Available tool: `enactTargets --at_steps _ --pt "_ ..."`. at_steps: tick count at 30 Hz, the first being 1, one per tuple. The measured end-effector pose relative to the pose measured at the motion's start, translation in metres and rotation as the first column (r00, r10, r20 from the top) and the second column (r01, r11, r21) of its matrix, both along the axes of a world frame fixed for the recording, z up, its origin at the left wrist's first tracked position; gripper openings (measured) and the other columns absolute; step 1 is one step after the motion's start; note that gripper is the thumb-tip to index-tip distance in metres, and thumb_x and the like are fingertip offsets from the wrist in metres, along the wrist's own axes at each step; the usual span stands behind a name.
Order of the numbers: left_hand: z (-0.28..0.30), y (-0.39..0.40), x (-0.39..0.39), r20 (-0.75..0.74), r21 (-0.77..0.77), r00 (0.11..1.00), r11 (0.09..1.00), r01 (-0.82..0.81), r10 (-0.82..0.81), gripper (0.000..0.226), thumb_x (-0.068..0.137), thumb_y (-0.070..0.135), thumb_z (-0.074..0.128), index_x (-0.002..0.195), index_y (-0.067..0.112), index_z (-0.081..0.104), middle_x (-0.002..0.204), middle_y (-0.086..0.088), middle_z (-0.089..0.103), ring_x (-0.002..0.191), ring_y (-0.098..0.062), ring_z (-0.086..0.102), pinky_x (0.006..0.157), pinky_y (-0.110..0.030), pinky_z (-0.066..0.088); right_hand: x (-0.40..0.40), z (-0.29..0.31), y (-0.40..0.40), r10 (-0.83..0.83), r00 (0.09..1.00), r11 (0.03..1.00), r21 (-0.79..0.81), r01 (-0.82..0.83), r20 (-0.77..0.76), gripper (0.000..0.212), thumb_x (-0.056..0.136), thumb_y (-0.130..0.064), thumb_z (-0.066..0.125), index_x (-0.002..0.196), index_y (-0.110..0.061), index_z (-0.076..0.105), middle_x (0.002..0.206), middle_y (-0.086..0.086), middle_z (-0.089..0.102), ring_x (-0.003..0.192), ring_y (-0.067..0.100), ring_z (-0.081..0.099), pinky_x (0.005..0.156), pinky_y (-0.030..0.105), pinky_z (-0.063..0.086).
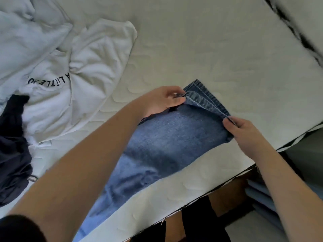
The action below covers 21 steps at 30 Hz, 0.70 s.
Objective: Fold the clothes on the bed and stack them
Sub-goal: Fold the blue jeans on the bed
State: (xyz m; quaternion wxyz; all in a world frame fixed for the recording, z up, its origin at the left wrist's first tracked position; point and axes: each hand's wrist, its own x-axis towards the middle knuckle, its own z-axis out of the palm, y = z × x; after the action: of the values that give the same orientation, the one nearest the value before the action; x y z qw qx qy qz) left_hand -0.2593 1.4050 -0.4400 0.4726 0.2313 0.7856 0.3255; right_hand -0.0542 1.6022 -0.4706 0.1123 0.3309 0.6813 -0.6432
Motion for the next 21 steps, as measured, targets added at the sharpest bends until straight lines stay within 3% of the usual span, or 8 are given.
enactTargets --at_steps 4,7,9,12,15,17,19,21 --pt "-0.015 0.062 -0.013 -0.075 0.030 0.995 0.998 0.061 -0.058 0.034 0.104 0.032 0.042 0.136 0.027 0.052 0.127 0.007 0.059 0.113 -0.014 0.056 0.095 -0.029 0.039 0.005 -0.003 0.031 0.034 0.999 0.999 -0.007 -0.034 0.011 0.029 0.099 -0.025 0.050 0.093 -0.003 0.067 0.075 0.007 0.064 0.073 0.007 0.056 0.070 0.020 0.043" --pt "-0.036 0.092 -0.021 -0.177 -0.038 0.971 0.987 0.154 -0.159 0.032 0.107 0.025 0.036 0.134 0.023 0.052 0.125 0.000 0.060 0.107 -0.014 0.051 0.087 -0.025 0.032 0.001 -0.008 0.044 -0.054 0.997 0.998 -0.030 0.055 0.061 0.031 0.098 -0.032 0.050 0.093 -0.012 0.073 0.091 0.001 0.071 0.084 0.005 0.061 0.085 0.021 0.047" --pt "-0.053 0.103 -0.023 -0.199 -0.100 0.963 0.981 0.165 -0.182 0.032 0.106 0.021 0.036 0.133 0.020 0.053 0.128 -0.004 0.060 0.108 -0.015 0.050 0.086 -0.023 0.030 -0.005 -0.019 0.048 -0.139 0.981 0.975 -0.157 0.160 0.136 0.031 0.098 -0.037 0.049 0.101 -0.016 0.071 0.102 -0.002 0.071 0.093 0.008 0.064 0.089 0.026 0.051" --pt "-0.073 0.109 -0.020 -0.201 -0.106 0.978 0.994 0.037 -0.058 0.031 0.105 0.014 0.037 0.128 0.018 0.057 0.120 -0.004 0.062 0.100 -0.015 0.052 0.082 -0.021 0.033 -0.007 -0.040 0.047 -0.082 0.971 0.953 -0.269 0.143 0.225 0.029 0.093 -0.039 0.057 0.112 -0.018 0.066 0.108 -0.002 0.069 0.100 0.013 0.064 0.088 0.030 0.053" --pt "-0.084 0.109 -0.016 -0.101 -0.044 0.976 0.979 -0.197 0.192 0.030 0.104 0.012 0.037 0.122 0.018 0.060 0.106 -0.003 0.061 0.089 -0.015 0.055 0.073 -0.021 0.039 -0.002 -0.060 0.049 0.198 0.955 0.980 -0.070 -0.187 0.222 0.020 0.087 -0.033 0.070 0.104 -0.022 0.067 0.100 -0.003 0.071 0.093 0.013 0.066 0.076 0.022 0.048" --pt "-0.088 0.107 -0.016 -0.055 -0.008 0.952 0.953 -0.302 0.301 0.029 0.103 0.011 0.037 0.120 0.019 0.060 0.102 -0.003 0.062 0.081 -0.011 0.057 0.068 -0.017 0.042 0.000 -0.071 0.051 0.357 0.893 0.914 0.093 -0.394 0.275 0.027 0.086 -0.036 0.072 0.099 -0.013 0.069 0.094 0.009 0.070 0.089 0.027 0.065 0.069 0.029 0.042" --pt "-0.091 0.106 -0.018 -0.019 0.003 0.931 0.931 -0.365 0.365 0.028 0.103 0.010 0.036 0.117 0.021 0.057 0.094 -0.005 0.065 0.059 -0.005 0.055 0.050 -0.014 0.041 0.003 -0.074 0.055 0.351 0.887 0.901 0.150 -0.408 0.300 0.027 0.084 -0.044 0.071 0.093 -0.018 0.069 0.087 0.005 0.069 0.083 0.025 0.064 0.066 0.030 0.040" --pt "-0.094 0.107 -0.021 -0.025 0.013 0.920 0.921 -0.390 0.390 0.030 0.102 0.009 0.039 0.122 0.021 0.057 0.087 -0.006 0.067 0.046 -0.004 0.050 0.042 -0.014 0.036 0.003 -0.070 0.061 0.263 0.924 0.936 0.159 -0.314 0.277 0.024 0.083 -0.050 0.068 0.086 -0.027 0.067 0.081 -0.005 0.068 0.078 0.015 0.064 0.065 0.027 0.046"
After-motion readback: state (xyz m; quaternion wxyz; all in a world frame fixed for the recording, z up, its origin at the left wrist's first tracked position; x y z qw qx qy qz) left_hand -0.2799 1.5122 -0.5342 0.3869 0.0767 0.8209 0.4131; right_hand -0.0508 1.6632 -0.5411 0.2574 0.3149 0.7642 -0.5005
